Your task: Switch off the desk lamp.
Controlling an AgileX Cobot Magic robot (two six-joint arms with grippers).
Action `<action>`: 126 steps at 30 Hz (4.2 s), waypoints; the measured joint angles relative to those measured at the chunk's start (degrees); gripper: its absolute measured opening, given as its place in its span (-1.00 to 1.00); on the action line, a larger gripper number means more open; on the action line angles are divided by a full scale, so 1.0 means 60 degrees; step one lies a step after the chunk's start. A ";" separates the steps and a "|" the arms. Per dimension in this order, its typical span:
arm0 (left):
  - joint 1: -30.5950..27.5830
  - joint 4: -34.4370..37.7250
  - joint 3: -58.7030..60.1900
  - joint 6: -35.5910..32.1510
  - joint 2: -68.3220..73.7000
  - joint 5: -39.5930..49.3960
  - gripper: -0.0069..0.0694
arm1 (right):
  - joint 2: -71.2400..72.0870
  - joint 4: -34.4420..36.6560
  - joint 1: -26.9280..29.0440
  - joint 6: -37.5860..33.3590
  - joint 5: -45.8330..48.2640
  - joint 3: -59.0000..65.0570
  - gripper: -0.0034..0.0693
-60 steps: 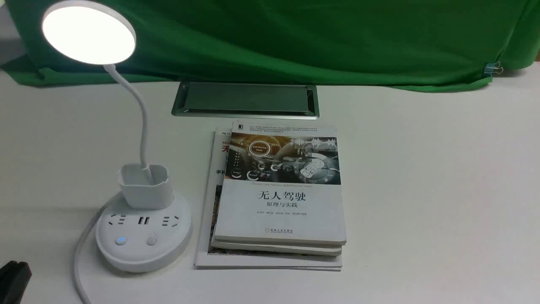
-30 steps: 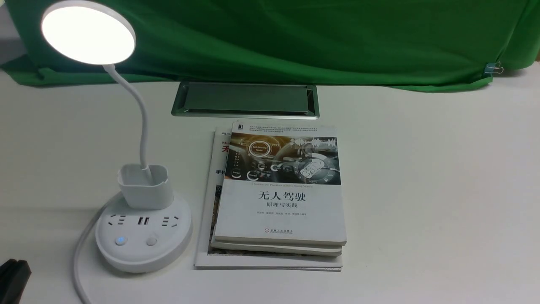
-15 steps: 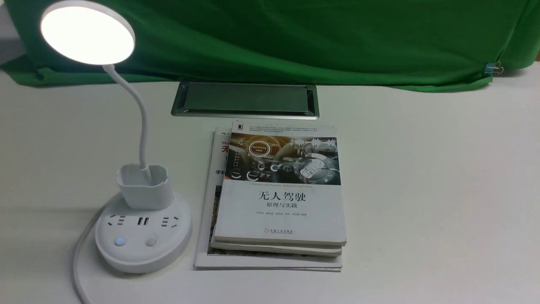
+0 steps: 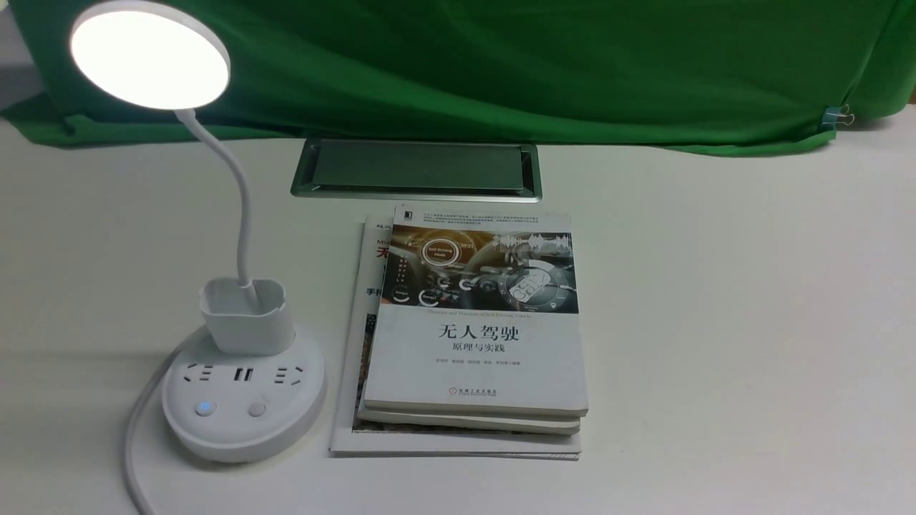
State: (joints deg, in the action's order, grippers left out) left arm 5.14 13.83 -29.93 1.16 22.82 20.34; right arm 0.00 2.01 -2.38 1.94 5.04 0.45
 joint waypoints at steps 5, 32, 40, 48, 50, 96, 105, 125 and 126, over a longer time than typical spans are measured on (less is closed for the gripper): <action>0.0000 -0.0174 -0.0145 -0.0085 0.1298 0.0161 -0.77 | 0.0000 0.0000 0.0000 0.0000 0.0000 0.0000 -0.81; 0.3072 -0.3427 -0.3109 0.1649 1.0034 0.3620 -0.77 | 0.0000 0.0000 0.0000 0.0000 0.0010 0.0000 -0.81; 0.3072 -0.3949 -0.3131 0.1817 1.1351 0.2648 -0.77 | 0.0000 0.0000 0.0000 0.0000 0.0010 0.0000 -0.81; 0.3072 -0.4016 -0.3314 0.1814 1.1555 0.2450 -0.77 | 0.0000 0.0000 0.0000 0.0000 0.0000 0.0000 -0.81; 0.3072 -0.3958 -0.3266 0.1835 1.1315 0.2541 -0.77 | 0.0000 0.0000 0.0000 0.0000 0.0000 0.0000 -0.81; 0.1902 -0.1342 -0.1076 0.0738 0.3154 0.1110 -0.77 | 0.0000 0.0000 0.0000 0.0000 0.0010 0.0000 -0.81; 0.1902 -0.1180 -0.0004 0.0396 0.0123 0.0923 -0.78 | 0.0000 0.0000 0.0000 0.0000 0.0010 0.0000 -0.81; 0.1799 -0.1457 0.0407 0.0248 -0.0624 0.0685 -0.77 | 0.0000 0.0000 0.0000 0.0000 -0.0001 0.0000 -0.81; 0.1634 -0.1504 0.0599 0.0238 -0.0851 0.0681 -0.77 | 0.0000 0.0000 0.0000 0.0000 -0.0001 0.0000 -0.81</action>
State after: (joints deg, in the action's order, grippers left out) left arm 14.95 4.81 -26.34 2.59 17.71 24.43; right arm 0.00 2.01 -2.38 1.94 5.03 0.45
